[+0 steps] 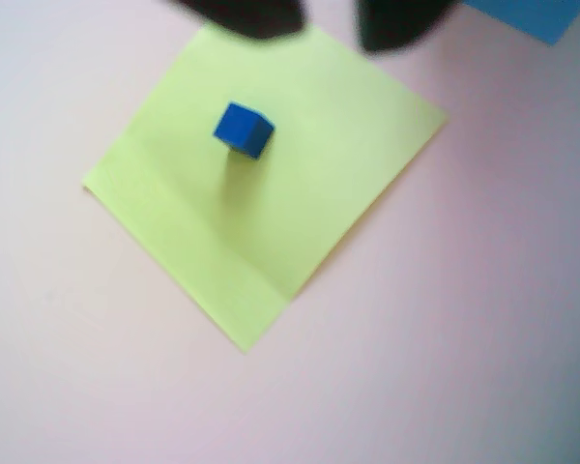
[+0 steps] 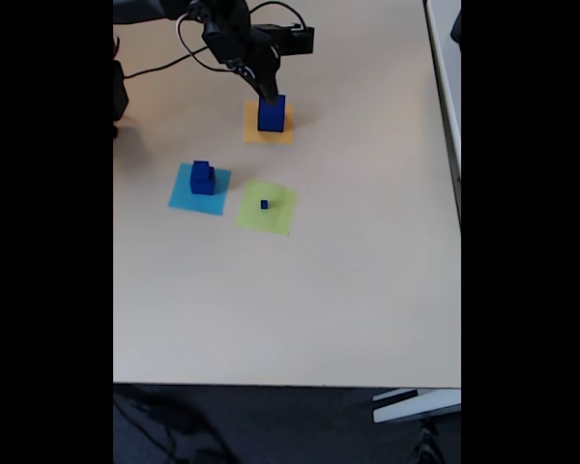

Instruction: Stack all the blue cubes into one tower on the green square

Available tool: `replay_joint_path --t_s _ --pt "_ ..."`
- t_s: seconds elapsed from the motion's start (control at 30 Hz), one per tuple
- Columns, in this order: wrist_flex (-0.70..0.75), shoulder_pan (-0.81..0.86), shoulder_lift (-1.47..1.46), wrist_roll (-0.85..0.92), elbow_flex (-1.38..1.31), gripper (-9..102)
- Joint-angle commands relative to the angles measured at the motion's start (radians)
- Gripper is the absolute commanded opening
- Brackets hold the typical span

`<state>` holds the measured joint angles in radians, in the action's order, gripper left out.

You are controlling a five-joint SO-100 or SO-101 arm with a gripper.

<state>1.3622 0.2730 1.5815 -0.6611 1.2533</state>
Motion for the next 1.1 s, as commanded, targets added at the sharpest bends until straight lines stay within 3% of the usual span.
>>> replay_joint_path --t_s 0.0,0.8,1.07 --pt "-0.037 -0.026 0.032 -0.037 -0.003 0" --pt "-0.235 0.055 -0.008 -0.204 0.181 4" --pt "-0.236 0.043 -0.06 -0.279 0.147 23"
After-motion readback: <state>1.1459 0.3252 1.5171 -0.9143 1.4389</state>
